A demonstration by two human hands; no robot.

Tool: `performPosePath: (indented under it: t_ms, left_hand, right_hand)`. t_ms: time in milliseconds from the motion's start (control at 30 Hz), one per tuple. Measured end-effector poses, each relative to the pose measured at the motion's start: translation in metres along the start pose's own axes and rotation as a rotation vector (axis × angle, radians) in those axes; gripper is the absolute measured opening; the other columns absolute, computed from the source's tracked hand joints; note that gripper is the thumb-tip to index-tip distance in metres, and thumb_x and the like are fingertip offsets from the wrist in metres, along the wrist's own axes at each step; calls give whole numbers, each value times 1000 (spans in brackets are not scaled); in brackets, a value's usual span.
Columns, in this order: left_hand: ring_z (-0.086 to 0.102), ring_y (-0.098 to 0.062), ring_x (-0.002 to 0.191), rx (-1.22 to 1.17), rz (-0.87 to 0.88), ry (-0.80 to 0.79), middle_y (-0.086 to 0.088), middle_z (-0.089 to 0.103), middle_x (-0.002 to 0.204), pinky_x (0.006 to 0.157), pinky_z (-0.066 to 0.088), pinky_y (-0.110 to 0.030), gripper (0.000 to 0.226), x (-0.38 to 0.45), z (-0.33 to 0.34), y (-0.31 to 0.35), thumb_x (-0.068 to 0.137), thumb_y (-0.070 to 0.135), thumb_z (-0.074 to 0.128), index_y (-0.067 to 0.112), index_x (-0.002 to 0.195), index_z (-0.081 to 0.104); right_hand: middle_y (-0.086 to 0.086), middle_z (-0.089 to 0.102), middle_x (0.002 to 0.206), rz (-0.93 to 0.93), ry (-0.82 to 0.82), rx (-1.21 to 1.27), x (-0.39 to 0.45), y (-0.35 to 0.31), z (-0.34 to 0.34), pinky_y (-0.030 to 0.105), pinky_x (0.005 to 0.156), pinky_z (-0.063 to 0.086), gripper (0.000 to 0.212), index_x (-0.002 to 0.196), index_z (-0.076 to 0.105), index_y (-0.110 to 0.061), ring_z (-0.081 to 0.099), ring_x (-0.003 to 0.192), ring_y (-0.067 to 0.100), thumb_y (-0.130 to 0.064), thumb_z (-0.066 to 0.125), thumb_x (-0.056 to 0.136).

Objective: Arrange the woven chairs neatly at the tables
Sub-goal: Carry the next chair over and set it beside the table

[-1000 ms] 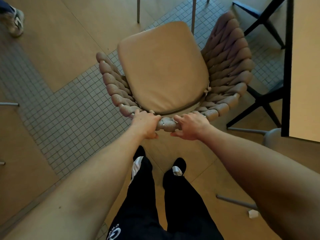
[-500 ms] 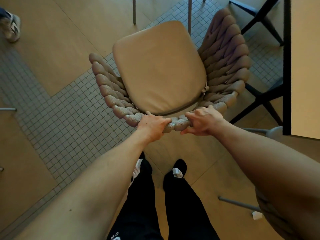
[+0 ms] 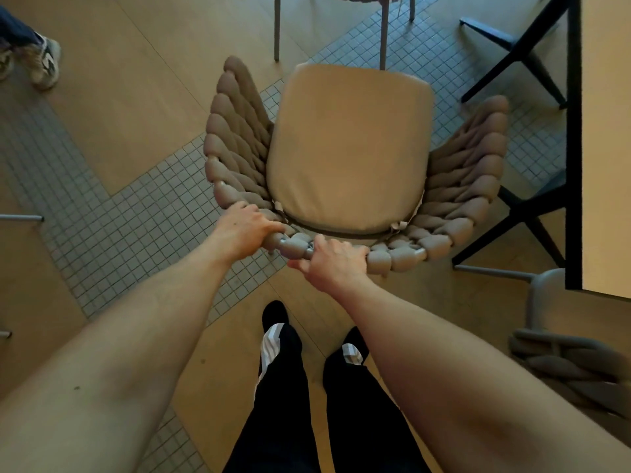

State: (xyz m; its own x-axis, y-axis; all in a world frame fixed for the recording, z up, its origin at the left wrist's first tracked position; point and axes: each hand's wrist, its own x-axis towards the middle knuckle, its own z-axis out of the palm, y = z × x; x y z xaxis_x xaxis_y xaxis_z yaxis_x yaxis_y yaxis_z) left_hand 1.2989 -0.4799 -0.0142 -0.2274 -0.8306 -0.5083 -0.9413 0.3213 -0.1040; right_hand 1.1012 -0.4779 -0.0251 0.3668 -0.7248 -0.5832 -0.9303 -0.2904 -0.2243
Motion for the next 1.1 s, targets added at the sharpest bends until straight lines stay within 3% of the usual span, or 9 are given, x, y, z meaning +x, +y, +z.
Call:
performPosePath:
  t_ms: [133, 233, 367, 600, 767, 967, 1100]
  left_hand:
    - [53, -22, 122, 54, -92, -30, 5, 60, 133, 106, 36, -43, 40, 4, 4, 6, 91, 39, 63, 35, 130, 53]
    - [53, -22, 124, 22, -105, -56, 7, 62, 129, 107, 30, -50, 54, 6, 5, 23, 83, 54, 69, 35, 130, 52]
    - [59, -24, 117, -83, -42, -58, 5, 63, 128, 100, 40, -46, 66, 14, 1, 63, 77, 61, 72, 31, 131, 49]
    - [63, -30, 106, -250, -67, -8, -2, 65, 115, 88, 44, -42, 58, 31, -19, 139, 80, 54, 74, 27, 124, 47]
    - [64, -30, 98, -284, -81, 26, -2, 65, 104, 69, 40, -39, 29, 39, -21, 144, 93, 31, 62, 32, 121, 53]
    - [63, -28, 95, -244, -7, -8, 0, 63, 101, 69, 38, -40, 28, 35, -23, 131, 96, 23, 56, 35, 121, 52]
    - [65, -26, 93, -181, 48, -25, -1, 64, 102, 72, 49, -42, 30, 25, -17, 107, 96, 25, 55, 33, 124, 49]
  right_hand:
    - [3, 67, 111, -101, -11, 0, 2, 15, -6, 49, 88, 43, 55, 114, 48, -24, 64, 107, 31, -74, 50, 91]
    - [3, 68, 111, -182, -36, -109, 1, 40, -11, 43, 82, 39, 58, 117, 47, -25, 65, 107, 30, -76, 51, 89]
    - [1, 67, 113, -203, -86, -220, -2, 80, -21, 39, 78, 34, 57, 111, 45, -29, 65, 108, 29, -79, 54, 85]
    - [-4, 67, 115, -159, -142, -425, 0, 142, -46, 42, 91, 41, 72, 118, 54, -35, 63, 110, 23, -89, 58, 72]
    - [-3, 66, 109, -155, -115, -433, -2, 145, -43, 43, 83, 39, 68, 110, 54, -34, 63, 104, 25, -91, 54, 73]
    - [-1, 66, 112, -112, -125, -389, -8, 131, -44, 49, 90, 41, 70, 116, 58, -31, 62, 107, 26, -89, 52, 77]
    - [1, 65, 112, -90, -123, -321, -14, 104, -37, 49, 90, 40, 67, 115, 58, -29, 61, 108, 28, -86, 52, 81]
